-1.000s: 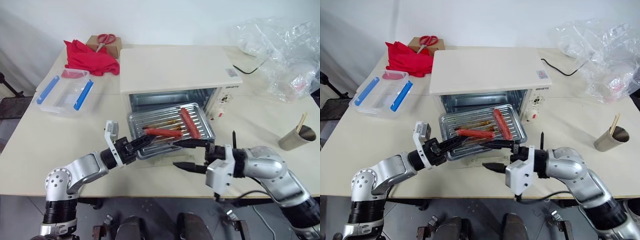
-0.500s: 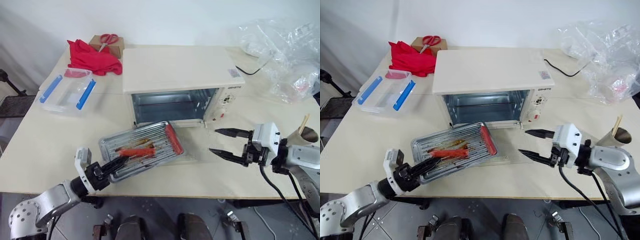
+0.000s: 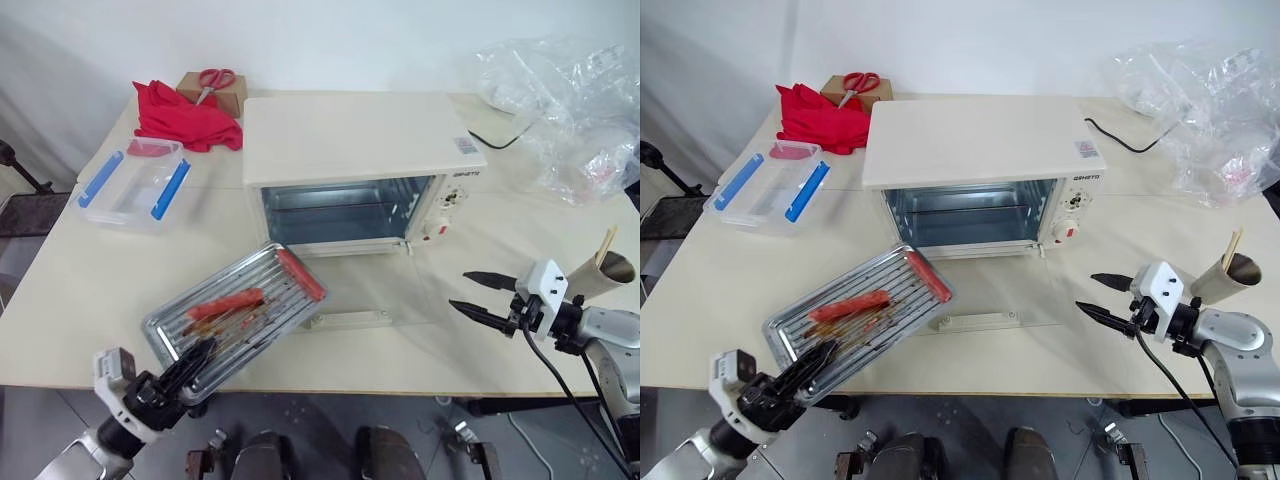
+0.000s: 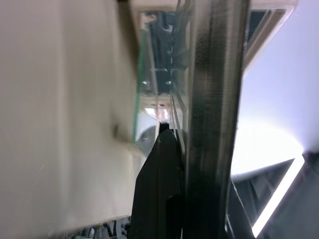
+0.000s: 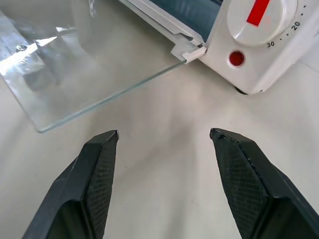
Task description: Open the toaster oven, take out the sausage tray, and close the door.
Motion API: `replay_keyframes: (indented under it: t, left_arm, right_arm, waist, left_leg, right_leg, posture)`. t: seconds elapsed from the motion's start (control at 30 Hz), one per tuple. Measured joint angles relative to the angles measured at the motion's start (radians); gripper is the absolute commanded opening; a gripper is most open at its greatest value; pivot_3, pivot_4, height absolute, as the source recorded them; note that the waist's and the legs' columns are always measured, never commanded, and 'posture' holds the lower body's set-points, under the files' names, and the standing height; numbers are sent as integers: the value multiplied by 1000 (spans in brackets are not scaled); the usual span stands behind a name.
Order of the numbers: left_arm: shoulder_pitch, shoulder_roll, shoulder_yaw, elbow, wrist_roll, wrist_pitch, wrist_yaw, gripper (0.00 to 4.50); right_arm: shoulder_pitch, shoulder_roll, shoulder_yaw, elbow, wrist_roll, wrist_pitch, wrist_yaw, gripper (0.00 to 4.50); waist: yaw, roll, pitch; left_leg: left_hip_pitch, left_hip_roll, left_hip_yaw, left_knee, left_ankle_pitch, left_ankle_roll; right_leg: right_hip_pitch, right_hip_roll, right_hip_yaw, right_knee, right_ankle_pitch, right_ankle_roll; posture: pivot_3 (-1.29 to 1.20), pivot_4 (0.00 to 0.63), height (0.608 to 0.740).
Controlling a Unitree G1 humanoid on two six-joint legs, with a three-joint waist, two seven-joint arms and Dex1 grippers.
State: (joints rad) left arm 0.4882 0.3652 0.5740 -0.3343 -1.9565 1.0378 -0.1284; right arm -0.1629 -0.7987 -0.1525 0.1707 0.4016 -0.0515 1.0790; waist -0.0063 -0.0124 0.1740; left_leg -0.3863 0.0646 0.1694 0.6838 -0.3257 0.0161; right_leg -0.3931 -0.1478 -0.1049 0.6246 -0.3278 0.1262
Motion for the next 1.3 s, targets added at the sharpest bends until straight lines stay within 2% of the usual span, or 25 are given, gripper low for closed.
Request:
replay_keyframes:
  t: [0.27,0.47,0.6,0.73,0.87,1.07,1.3]
  left_arm:
    - [135,-106,84,-48,0,-92,-88,0]
    - [213,-146,91,-46,0,-122,-118,0]
    - [207,-176,99,-42,0,-160,-121,0]
    - [87,-238,173,-32,0,-252,-102,0]
    - [15,-258,204,-29,-1,-290,-60,0]
    - [-27,-252,210,-1,-1,-282,-12,0]
    - [-80,-231,239,38,-1,-274,18,0]
  right_arm:
    - [-67,46,53,74,-27,1,51,3068]
    - [-97,61,71,117,-43,8,83,3068]
    - [-114,72,71,155,-52,4,92,3068]
    - [-126,92,102,193,-74,7,109,3068]
    - [-136,115,106,203,-78,-9,112,2214]
    - [-145,155,106,211,-78,-24,123,121]
    - [-145,190,106,131,-13,38,179,22]
  waist:
    - [-8,0,0]
    - [-16,0,0]
    - [-22,0,0]
    - [-22,0,0]
    - [-22,0,0]
    - [-22,0,-1]
    - [-21,0,-1]
  left_leg:
    - [0,0,0,0,0,0]
    - [0,0,-1,0,-1,1]
    - [0,1,-1,0,-1,0]
    - [0,1,-2,0,-1,0]
    - [0,0,-2,0,-1,1]
    - [0,0,-1,0,-1,1]
    - [0,1,-1,0,-1,1]
  right_leg:
    - [0,0,-1,-1,-1,-1]
    - [0,-1,-2,-1,-1,-2]
    - [0,-1,-2,-1,-1,-2]
    - [1,0,-3,-1,-1,-2]
    - [1,-1,-3,-1,-1,-2]
    - [1,0,-2,0,-1,-2]
    - [1,0,-2,0,-1,-1]
  posture:
    - [0,150,740]
    - [0,150,740]
    - [0,150,740]
    - [0,150,740]
    - [0,150,740]
    - [0,150,740]
    - [0,150,740]
